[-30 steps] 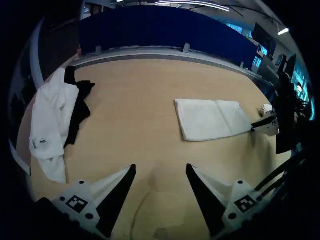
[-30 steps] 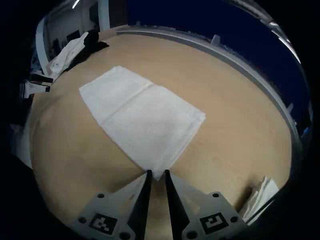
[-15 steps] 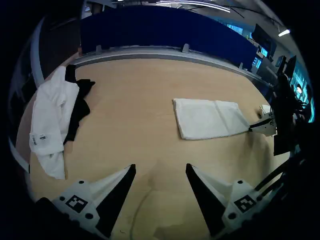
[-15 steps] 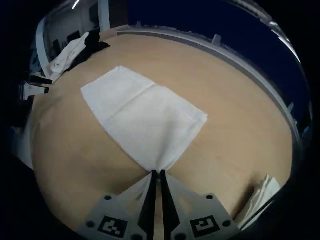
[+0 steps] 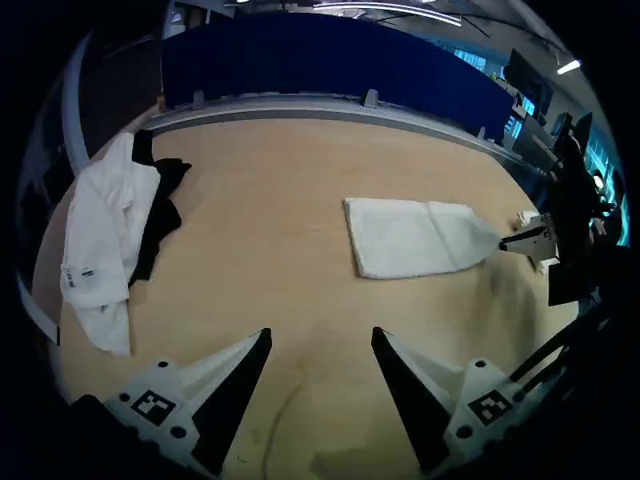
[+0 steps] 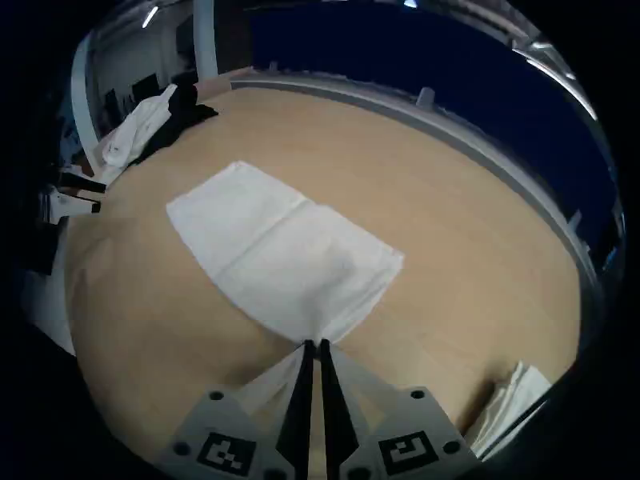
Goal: Fold towel
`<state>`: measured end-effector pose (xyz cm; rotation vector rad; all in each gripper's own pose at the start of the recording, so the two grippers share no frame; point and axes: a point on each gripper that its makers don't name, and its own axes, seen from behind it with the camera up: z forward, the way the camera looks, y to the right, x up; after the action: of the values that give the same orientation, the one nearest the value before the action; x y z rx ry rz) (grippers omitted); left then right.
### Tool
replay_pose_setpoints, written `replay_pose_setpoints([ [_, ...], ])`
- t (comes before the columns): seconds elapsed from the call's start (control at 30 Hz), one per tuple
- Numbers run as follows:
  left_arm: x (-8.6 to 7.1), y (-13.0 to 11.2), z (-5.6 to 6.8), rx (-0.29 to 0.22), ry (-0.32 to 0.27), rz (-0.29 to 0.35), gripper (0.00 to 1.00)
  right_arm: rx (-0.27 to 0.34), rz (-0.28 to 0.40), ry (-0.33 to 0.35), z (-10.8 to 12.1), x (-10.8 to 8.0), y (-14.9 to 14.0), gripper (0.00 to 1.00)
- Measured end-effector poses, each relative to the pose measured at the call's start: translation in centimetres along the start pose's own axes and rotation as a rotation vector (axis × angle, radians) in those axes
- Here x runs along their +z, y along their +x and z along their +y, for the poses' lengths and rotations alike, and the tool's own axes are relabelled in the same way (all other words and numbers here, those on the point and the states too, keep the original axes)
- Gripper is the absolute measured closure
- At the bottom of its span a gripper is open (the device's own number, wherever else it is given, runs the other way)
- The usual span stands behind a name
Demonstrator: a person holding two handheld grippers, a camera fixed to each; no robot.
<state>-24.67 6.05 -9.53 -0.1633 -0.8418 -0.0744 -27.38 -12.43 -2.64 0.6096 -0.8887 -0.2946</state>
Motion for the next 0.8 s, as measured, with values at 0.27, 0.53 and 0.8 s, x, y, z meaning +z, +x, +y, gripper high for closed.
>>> replay_pose_setpoints([
  [0.27,-0.8,0.8,0.0,-0.020,-0.004,0.021,0.07,-0.044,0.087,-0.007,-0.4,-1.0,6.0,0.94],
  [0.53,-1.4,1.0,0.2,-0.035,-0.008,0.036,0.07,-0.113,0.122,0.001,-1.5,-1.3,10.3,0.94],
  [0.8,-2.7,1.1,0.1,-0.076,-0.005,0.055,0.07,-0.186,0.127,0.039,-4.1,-0.2,13.1,0.94],
])
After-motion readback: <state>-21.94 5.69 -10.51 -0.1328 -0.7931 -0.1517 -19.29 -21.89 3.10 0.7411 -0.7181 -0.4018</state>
